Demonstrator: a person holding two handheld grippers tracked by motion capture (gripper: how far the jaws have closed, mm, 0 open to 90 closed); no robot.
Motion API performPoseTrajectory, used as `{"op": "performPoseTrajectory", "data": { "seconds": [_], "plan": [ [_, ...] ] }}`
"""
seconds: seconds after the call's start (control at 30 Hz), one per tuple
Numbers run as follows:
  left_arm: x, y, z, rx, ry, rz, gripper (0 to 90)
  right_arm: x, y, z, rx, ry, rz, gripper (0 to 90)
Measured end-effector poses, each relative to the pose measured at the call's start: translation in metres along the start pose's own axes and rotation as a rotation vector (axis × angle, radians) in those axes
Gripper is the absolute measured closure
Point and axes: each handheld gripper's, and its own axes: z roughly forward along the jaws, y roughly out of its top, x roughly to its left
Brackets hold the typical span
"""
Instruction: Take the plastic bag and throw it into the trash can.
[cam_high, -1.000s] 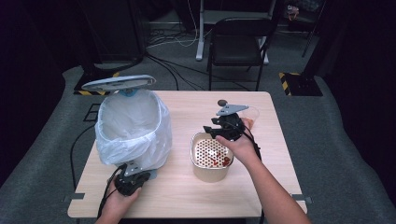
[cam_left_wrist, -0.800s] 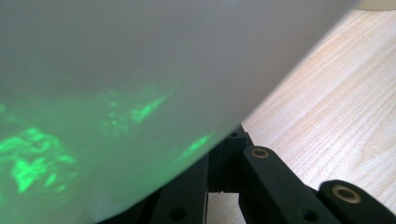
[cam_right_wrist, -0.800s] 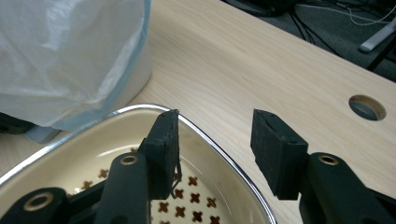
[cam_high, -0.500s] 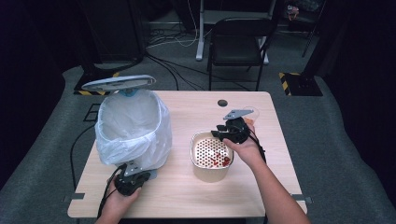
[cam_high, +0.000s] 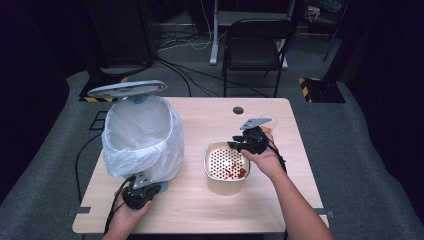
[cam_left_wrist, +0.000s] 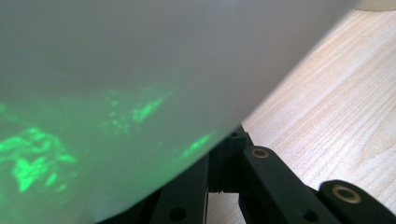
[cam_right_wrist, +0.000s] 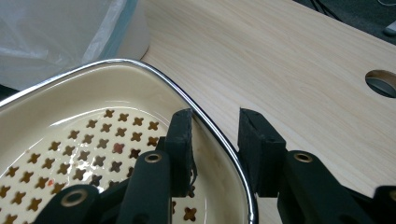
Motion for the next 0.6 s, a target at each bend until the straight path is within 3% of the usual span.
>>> {"op": "performPoseTrajectory", "data": {
  "seconds": [0.23, 0.47, 0.6],
  "plan": [
    [-0.001, 0.000, 0.000, 0.003, 0.002, -0.004, 90.0, -0.001, -0.007, -0.008, 0.006, 0.019, 0.005, 72.0],
    [-0.001, 0.000, 0.000, 0.005, 0.001, -0.002, 90.0, 0.009, -0.017, -0.018, 0.026, 0.018, -0.019, 78.8],
    [0.000, 0.000, -0.001, 0.014, -0.001, 0.004, 90.0, 0.016, -0.023, -0.024, 0.030, 0.024, -0.008, 80.9]
  ]
}}
